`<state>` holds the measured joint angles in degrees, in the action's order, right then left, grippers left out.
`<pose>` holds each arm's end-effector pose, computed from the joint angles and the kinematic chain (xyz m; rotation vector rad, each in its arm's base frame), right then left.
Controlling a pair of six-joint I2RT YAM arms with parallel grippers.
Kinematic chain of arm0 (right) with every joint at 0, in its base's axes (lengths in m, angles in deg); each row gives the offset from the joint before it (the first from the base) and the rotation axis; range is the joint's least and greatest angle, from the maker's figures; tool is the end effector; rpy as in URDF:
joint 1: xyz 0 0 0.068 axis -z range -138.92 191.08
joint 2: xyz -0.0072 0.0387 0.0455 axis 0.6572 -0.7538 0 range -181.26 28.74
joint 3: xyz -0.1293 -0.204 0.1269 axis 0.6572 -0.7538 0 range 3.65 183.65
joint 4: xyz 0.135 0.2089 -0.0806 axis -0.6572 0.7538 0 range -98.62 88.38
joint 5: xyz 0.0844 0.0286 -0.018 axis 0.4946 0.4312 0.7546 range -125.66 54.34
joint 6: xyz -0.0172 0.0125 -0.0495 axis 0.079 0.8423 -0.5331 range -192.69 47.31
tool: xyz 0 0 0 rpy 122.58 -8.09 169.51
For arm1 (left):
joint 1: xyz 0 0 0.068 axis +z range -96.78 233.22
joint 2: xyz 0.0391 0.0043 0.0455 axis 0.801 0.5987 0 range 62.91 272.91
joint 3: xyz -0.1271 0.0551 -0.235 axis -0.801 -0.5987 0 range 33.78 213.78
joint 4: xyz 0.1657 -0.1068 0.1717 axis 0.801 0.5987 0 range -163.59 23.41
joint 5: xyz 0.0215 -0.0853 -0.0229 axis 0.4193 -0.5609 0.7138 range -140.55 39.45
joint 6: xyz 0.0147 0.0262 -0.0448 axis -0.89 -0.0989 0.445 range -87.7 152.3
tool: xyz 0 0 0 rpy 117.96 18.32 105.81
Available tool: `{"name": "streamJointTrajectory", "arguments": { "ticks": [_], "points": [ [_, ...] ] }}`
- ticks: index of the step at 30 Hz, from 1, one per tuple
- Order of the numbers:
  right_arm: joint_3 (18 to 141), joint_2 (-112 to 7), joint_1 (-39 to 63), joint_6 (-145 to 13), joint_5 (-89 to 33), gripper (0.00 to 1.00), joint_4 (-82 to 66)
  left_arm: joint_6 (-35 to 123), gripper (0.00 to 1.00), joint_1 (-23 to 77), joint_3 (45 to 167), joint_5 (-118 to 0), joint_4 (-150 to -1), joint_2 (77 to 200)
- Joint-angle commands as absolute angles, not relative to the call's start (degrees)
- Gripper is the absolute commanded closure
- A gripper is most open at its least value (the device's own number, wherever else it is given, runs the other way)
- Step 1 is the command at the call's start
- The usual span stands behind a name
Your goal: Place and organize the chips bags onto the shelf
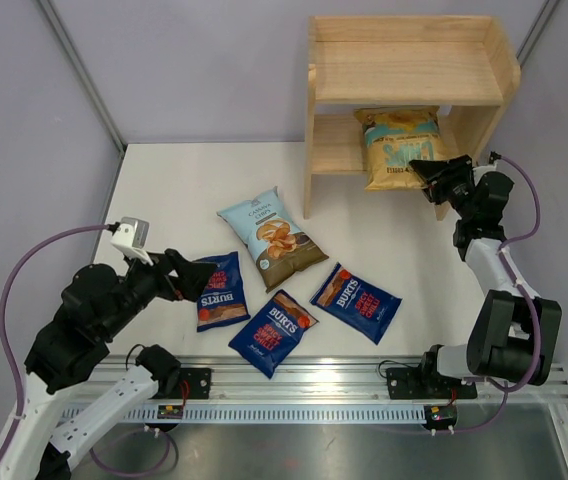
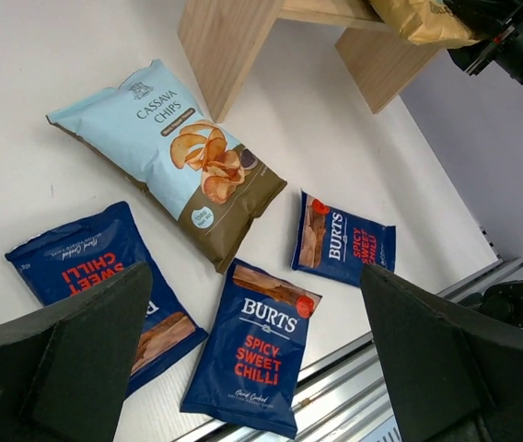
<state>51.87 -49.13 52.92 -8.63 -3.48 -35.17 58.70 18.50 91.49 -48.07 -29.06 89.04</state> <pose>0.3083 -0.0453 0.2969 0.6724 1.6104 1.1379 0.0559 -0.0370 0.3847 0.1030 1.8526 -0.7167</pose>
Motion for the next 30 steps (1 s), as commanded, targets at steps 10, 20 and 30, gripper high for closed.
{"name": "streamJointTrajectory", "arguments": {
  "ticks": [10,20,30],
  "points": [
    [48.7,-44.9,54.6,-0.2,-6.4,0.44,-35.7,54.3,0.01,18.5,85.5,-47.4,-30.5,86.7],
    [51.3,-46.8,55.2,4.0,-8.7,0.73,-35.3,54.4,0.01,18.5,83.1,-47.4,-31.7,85.3],
    [63.6,-58.5,58.7,4.4,-3.1,0.73,-31.8,54.3,0.01,18.5,81.9,-48.6,-32.8,83.7]
  ]
}}
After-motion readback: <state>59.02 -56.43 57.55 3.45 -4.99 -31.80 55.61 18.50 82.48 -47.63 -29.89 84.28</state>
